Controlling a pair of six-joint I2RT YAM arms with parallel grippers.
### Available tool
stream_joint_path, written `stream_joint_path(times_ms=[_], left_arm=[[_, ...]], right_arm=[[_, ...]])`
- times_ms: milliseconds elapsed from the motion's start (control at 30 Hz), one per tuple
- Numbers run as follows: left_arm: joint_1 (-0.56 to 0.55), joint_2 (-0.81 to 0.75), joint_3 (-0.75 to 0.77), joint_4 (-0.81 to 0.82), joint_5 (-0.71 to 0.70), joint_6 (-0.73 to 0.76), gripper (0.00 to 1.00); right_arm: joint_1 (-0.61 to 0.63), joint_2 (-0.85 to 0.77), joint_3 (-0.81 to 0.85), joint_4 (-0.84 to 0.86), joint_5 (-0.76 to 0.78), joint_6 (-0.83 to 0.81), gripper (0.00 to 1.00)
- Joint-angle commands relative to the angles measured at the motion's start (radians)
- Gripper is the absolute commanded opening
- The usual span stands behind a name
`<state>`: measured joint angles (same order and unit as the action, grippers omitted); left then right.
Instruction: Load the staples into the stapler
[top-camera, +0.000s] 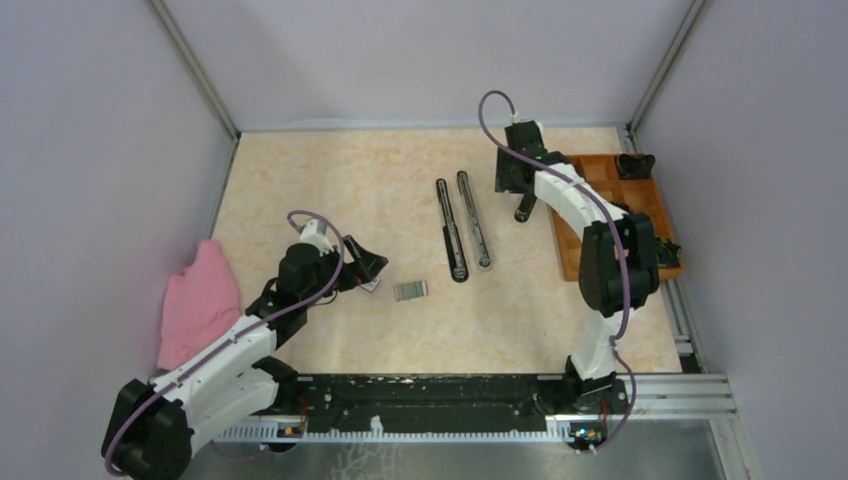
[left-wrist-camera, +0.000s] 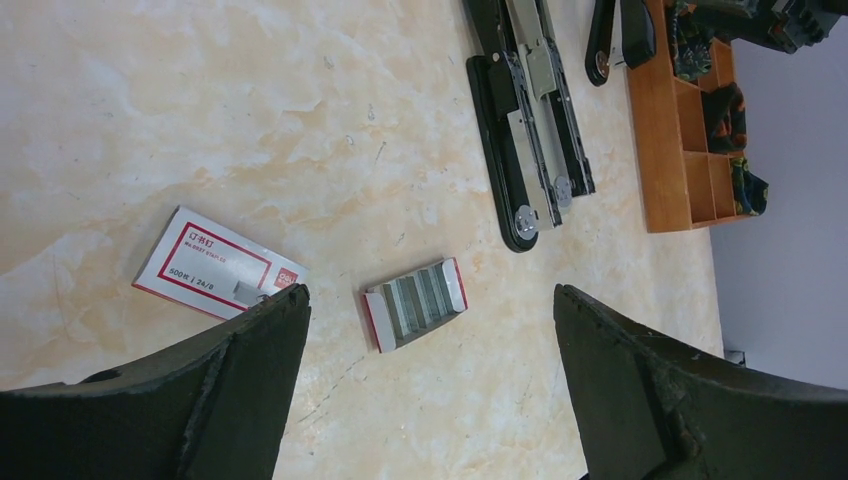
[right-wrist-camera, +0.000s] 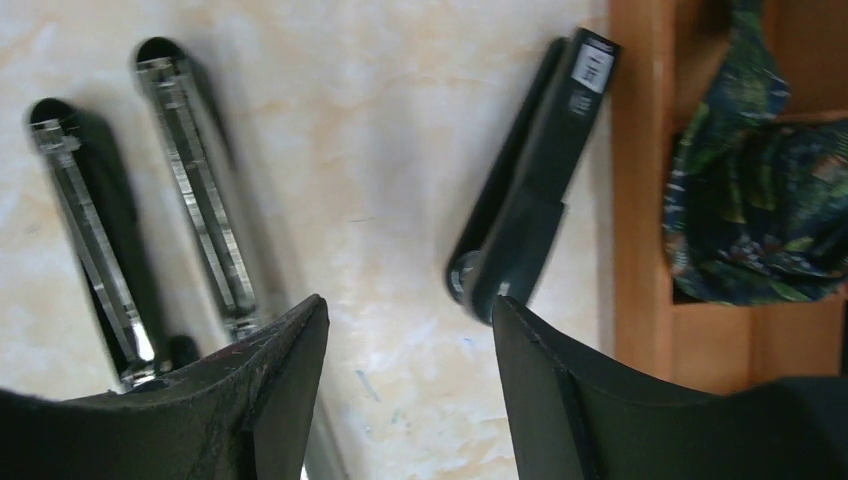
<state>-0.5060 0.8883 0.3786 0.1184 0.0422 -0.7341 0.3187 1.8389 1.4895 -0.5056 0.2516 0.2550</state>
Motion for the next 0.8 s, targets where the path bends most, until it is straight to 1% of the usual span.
stream_joint_path(times_ms=[0,167,433,533,767], left_arm=[[0.014,-0.012,0.008,-0.014,0.010,0.025,0.96],[0.024,-0.013,0.007,-0.023,0.013,0.030,0.97],[0.031,-0.009,0.006,-0.032,0.015,0.029,0.98],[0.032,-0.015,0.006,-0.038,0.014,0.031,0.99],[0.035,-0.015,0.006,-0.043,0.017,0.032,0.99]], right_arm=[[-0.066,-0.017,-0.016,0.043,0.012,0.023,0.62],[-0.122,0.030,-0.001,0.066,-0.028,0.040,0.62],[-0.147,0.141,0.042,0.063,-0.068,0.068,0.62],[-0.148,0.159,0.039,0.071,-0.064,0.077,0.60],[-0.147,0.146,0.017,0.099,-0.054,0.081,0.50]])
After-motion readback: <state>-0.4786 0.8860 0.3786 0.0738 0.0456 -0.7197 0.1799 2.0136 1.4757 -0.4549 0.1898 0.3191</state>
